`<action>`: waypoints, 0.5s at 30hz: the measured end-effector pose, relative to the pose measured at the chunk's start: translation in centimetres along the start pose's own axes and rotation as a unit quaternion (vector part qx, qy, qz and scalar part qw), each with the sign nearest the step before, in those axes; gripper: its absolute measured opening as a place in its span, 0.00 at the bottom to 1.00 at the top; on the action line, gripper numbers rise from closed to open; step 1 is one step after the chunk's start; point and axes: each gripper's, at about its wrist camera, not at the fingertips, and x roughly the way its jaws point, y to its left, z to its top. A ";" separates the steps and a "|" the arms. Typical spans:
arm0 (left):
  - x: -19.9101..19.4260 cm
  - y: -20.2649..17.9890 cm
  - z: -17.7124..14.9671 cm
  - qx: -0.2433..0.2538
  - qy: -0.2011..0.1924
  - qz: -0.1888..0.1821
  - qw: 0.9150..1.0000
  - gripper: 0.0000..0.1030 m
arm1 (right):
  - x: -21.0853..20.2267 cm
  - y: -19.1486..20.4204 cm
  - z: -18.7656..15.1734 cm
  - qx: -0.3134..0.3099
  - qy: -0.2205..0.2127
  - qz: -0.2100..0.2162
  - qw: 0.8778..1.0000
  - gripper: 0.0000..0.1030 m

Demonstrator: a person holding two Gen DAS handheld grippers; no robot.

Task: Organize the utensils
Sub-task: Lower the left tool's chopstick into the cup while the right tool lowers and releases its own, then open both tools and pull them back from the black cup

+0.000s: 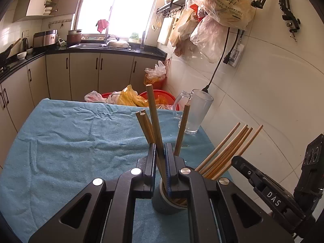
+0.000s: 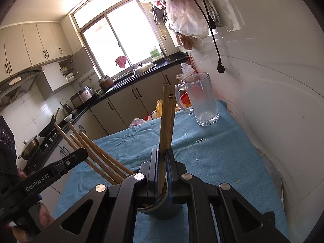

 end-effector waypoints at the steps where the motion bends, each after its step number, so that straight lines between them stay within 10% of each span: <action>1: 0.0 0.0 0.0 0.000 0.000 0.000 1.000 0.07 | -0.2 0.0 0.0 0.000 -0.003 0.000 1.000 0.08; 15: -0.8 0.4 0.1 -0.002 -0.015 0.023 1.000 0.36 | -2.8 -0.1 0.2 0.000 -0.026 -0.010 1.000 0.16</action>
